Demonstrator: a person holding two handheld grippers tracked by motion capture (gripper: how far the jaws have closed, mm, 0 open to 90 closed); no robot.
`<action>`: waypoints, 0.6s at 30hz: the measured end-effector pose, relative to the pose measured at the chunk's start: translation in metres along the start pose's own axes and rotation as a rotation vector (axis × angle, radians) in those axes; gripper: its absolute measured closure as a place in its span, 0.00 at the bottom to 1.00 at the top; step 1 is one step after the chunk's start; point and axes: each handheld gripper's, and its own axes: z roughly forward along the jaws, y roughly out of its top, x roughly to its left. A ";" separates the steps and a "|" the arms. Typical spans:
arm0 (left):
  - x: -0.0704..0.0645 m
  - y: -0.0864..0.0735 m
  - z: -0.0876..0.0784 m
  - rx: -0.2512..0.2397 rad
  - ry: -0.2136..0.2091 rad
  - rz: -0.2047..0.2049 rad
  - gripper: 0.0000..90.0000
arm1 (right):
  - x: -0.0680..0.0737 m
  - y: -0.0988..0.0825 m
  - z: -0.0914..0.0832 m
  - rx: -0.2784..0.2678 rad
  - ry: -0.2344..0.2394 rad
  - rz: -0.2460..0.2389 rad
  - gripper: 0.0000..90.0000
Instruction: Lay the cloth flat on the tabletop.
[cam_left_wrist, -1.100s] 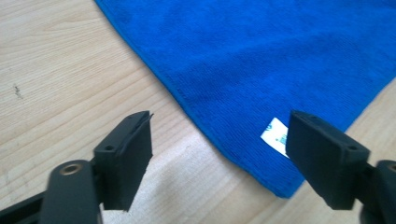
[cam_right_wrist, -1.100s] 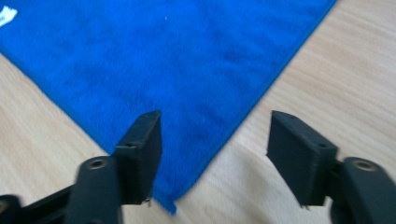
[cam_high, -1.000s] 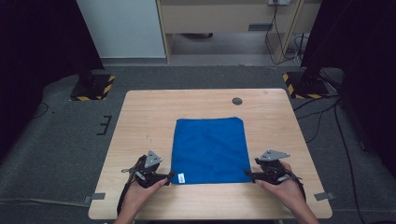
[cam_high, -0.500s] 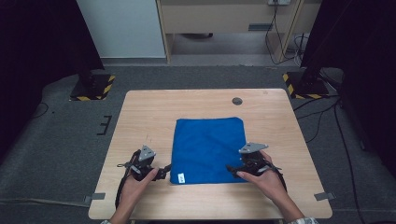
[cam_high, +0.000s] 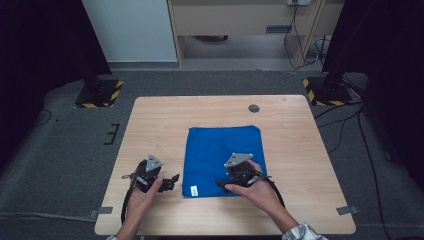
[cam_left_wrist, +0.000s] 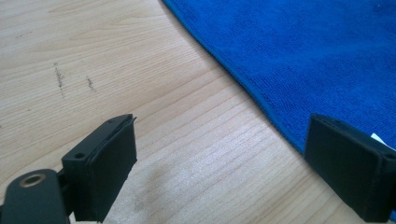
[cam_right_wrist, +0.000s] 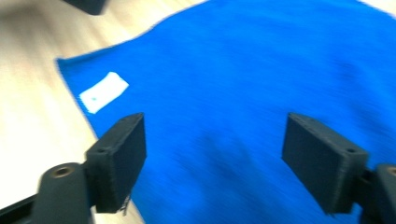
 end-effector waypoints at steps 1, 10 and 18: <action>0.000 0.000 0.000 0.000 0.001 0.002 0.10 | 0.005 0.002 0.004 0.000 0.011 -0.010 0.27; 0.002 0.000 -0.001 -0.007 0.009 0.000 0.10 | 0.038 0.018 0.029 0.020 0.069 -0.065 0.41; 0.005 0.000 -0.002 -0.007 0.020 -0.003 0.10 | 0.061 0.030 0.044 0.019 0.116 -0.109 0.47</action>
